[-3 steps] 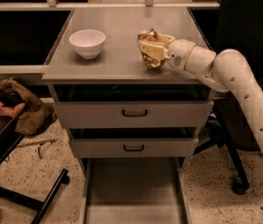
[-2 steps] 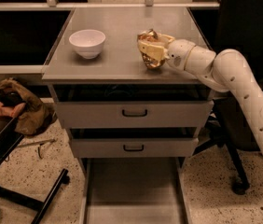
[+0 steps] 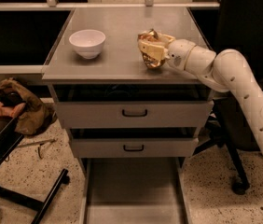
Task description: Pick orange can from bottom drawer and place on counter
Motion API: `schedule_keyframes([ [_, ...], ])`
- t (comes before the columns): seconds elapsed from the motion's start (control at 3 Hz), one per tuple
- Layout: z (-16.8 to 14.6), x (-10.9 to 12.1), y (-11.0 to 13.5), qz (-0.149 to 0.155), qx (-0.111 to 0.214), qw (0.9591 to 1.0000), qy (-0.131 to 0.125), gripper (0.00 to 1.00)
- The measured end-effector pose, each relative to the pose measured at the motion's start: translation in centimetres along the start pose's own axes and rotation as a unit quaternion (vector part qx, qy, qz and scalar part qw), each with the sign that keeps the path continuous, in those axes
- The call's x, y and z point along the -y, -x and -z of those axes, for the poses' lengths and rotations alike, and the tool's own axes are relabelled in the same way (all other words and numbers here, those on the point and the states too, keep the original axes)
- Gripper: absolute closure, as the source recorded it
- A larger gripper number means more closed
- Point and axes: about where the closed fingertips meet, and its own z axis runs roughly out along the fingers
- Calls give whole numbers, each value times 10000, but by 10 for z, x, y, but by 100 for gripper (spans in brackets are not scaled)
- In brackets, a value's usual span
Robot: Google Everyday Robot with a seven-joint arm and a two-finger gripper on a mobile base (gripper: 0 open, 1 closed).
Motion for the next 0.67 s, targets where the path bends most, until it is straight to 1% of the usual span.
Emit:
schedule_keyframes([
  [0.33, 0, 0, 0, 0, 0, 10000, 0, 12],
  [0.67, 0, 0, 0, 0, 0, 10000, 1, 0],
])
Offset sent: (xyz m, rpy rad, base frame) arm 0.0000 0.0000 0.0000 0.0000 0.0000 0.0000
